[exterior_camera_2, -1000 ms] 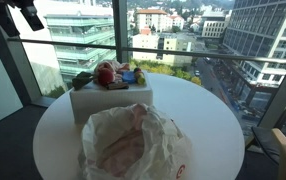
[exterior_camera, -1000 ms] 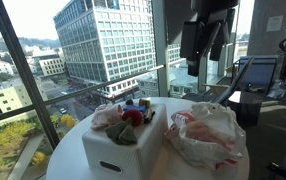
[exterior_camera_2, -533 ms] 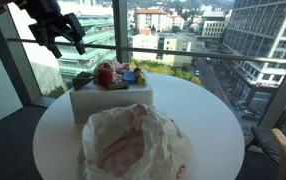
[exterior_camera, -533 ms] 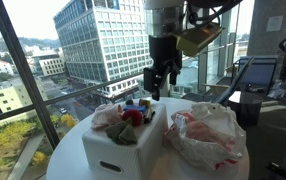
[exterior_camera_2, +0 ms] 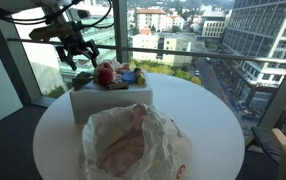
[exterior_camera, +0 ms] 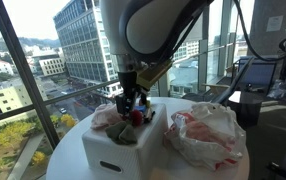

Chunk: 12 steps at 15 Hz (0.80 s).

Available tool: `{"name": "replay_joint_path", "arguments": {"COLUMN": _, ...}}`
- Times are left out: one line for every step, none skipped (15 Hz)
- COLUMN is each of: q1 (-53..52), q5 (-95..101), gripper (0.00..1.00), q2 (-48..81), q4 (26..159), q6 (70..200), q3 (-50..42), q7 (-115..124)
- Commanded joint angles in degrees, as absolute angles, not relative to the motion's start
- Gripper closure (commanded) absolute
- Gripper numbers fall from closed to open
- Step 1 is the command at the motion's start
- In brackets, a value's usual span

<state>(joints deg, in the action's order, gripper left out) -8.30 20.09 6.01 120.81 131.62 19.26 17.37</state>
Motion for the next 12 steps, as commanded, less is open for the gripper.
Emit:
{"name": "replay_joint_path", "arguments": {"q1": -12.1, "q5": 23.2, "gripper": 0.0, "q2": 13.6, "q4": 113.8, "q6": 133.9, "q3": 15.3, "q7": 15.9}}
{"name": "replay_joint_path", "arguments": {"q1": -13.0, "q5": 24.6, "gripper": 0.0, "q2": 14.8, "q4": 112.7, "q6": 134.5, "q3": 14.2, "q7": 16.0}}
{"name": "replay_joint_path", "arguments": {"q1": -13.8, "q5": 25.6, "gripper": 0.0, "q2": 16.0, "q4": 111.7, "q6": 134.8, "q3": 13.2, "q7": 15.6}}
{"name": "replay_joint_path", "arguments": {"q1": -14.6, "q5": 27.5, "gripper": 0.0, "q2": 17.0, "q4": 110.8, "q6": 135.1, "q3": 12.0, "q7": 16.0}}
{"name": "replay_joint_path", "arguments": {"q1": -15.2, "q5": 28.1, "gripper": 0.0, "q2": 17.8, "q4": 110.0, "q6": 135.0, "q3": 11.2, "q7": 15.9}}
{"name": "replay_joint_path", "arguments": {"q1": -15.5, "q5": 28.3, "gripper": 0.0, "q2": 18.6, "q4": 109.3, "q6": 135.0, "q3": 10.4, "q7": 16.0}}
{"name": "replay_joint_path", "arguments": {"q1": -15.8, "q5": 28.2, "gripper": 0.0, "q2": 19.3, "q4": 108.8, "q6": 135.1, "q3": 9.7, "q7": 15.8}}
{"name": "replay_joint_path", "arguments": {"q1": -16.0, "q5": 28.5, "gripper": 0.0, "q2": 20.0, "q4": 108.5, "q6": 135.2, "q3": 8.9, "q7": 15.8}}
{"name": "replay_joint_path", "arguments": {"q1": -16.2, "q5": 28.8, "gripper": 0.0, "q2": 20.7, "q4": 108.1, "q6": 135.7, "q3": 8.3, "q7": 15.6}}
{"name": "replay_joint_path", "arguments": {"q1": -16.3, "q5": 28.9, "gripper": 0.0, "q2": 21.3, "q4": 107.7, "q6": 135.6, "q3": 7.8, "q7": 15.2}}
{"name": "replay_joint_path", "arguments": {"q1": -16.2, "q5": 28.6, "gripper": 0.0, "q2": 21.9, "q4": 107.4, "q6": 135.6, "q3": 7.5, "q7": 14.2}}
{"name": "replay_joint_path", "arguments": {"q1": -16.0, "q5": 28.1, "gripper": 0.18, "q2": 22.3, "q4": 107.2, "q6": 135.6, "q3": 7.2, "q7": 13.3}}
